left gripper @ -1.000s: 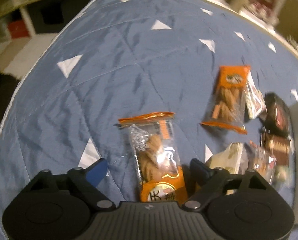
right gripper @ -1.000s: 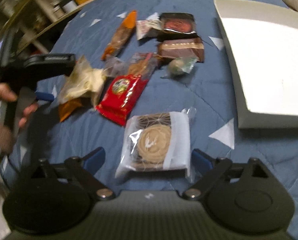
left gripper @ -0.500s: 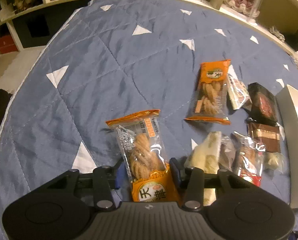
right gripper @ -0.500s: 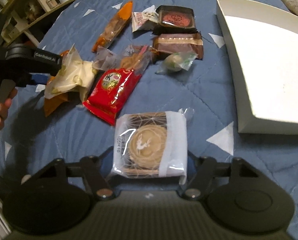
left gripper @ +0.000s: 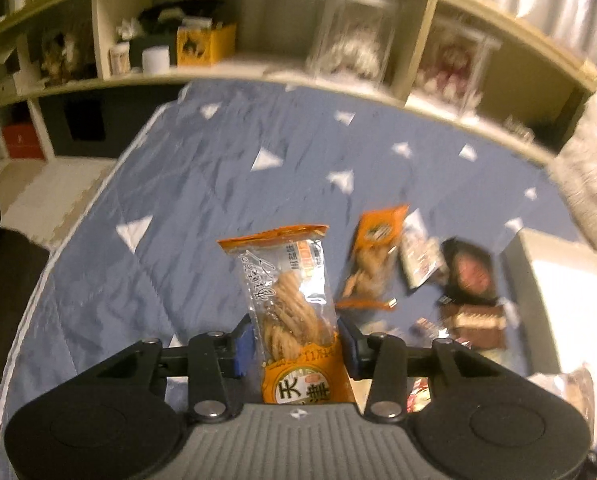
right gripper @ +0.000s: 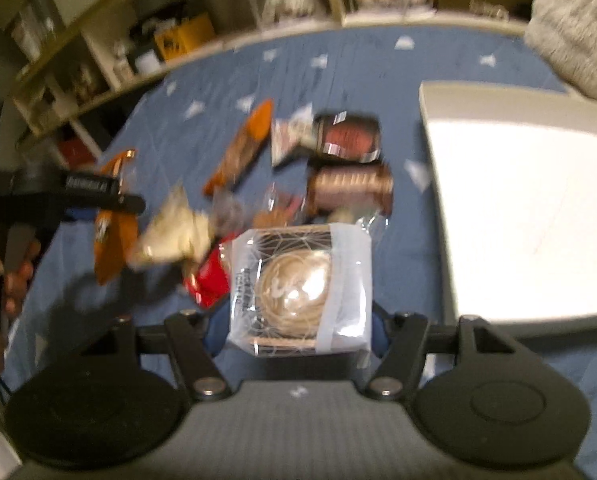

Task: Organize snacks
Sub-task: 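Carry both packets to the white tray and release them inside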

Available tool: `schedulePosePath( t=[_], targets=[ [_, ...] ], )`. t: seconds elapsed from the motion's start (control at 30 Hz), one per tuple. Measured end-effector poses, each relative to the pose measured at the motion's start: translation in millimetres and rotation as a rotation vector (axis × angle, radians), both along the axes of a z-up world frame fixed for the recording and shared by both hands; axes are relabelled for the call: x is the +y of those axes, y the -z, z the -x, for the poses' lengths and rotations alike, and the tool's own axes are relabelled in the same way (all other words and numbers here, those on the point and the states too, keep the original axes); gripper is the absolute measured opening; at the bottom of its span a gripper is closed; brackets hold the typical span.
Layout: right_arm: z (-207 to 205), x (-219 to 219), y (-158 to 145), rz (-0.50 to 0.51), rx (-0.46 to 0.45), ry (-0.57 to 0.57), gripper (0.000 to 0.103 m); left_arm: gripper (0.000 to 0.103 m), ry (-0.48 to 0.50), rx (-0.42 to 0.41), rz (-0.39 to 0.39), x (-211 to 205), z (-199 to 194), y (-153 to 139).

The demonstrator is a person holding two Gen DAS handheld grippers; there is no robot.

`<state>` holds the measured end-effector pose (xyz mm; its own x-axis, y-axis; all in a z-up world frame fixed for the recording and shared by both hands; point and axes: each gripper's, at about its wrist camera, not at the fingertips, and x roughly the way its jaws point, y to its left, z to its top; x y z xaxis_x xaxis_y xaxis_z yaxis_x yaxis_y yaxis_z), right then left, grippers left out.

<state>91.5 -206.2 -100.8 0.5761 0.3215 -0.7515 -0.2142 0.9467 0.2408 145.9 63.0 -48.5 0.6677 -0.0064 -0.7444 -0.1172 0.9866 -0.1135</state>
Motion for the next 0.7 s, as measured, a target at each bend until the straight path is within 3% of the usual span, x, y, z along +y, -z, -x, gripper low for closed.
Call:
schedulePosePath(
  t=[0.33, 0.7],
  targets=[
    [-15, -35, -30, 0.017, -0.120, 0.063, 0.070, 0.045, 0.107, -0.081, 0.080, -50, 6, -33],
    [-26, -105, -42, 0.085, -0.101, 0.169, 0.070, 0.045, 0.277, -0.027, 0.165, -159, -7, -34]
  ],
)
